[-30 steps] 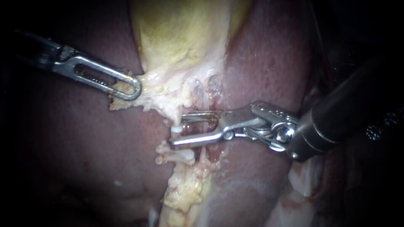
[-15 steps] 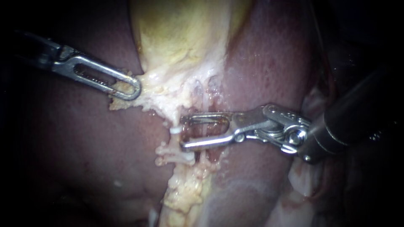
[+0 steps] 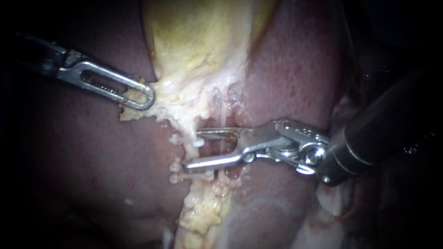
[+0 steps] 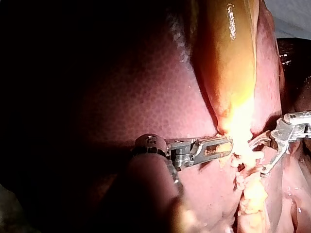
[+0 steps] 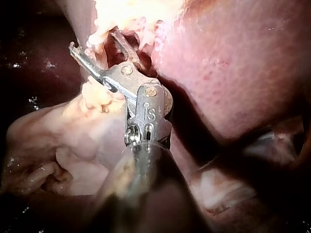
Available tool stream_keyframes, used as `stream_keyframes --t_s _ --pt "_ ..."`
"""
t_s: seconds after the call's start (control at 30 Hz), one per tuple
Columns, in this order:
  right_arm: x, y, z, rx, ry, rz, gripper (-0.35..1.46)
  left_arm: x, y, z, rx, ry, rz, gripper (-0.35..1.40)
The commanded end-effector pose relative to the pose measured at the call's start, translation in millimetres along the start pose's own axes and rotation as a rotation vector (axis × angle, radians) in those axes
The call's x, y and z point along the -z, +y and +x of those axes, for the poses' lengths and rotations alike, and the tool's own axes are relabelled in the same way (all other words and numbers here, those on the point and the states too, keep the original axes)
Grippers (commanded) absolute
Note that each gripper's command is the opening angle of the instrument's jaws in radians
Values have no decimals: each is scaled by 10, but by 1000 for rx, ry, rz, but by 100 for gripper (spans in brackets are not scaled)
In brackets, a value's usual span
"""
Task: Going back third clip left tube
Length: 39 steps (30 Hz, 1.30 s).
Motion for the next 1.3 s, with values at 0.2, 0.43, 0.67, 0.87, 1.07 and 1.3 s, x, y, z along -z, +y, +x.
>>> stream_keyframes --t_s 0.2,0.43,0.67,0.87,1.07,1.3 --pt "-1 2 0 -1 -2 5 50 0 0 0 0 0 0 -35" --pt "15 3 -4 66 -2 -13 50 0 0 0 0 -2 -2 -35" --pt "42 1 -9 209 -10 -27 50 0 0 -1 0 -2 -2 -35" --pt "71 -8 -9 322 -28 -12 50 1 -1 -1 0 -3 -2 -35" --pt "97 -22 -4 377 -46 0 50 1 -1 -1 -1 -3 -2 -35" --pt "121 -29 9 398 -57 5 50 1 -1 0 -1 -3 -3 -35"
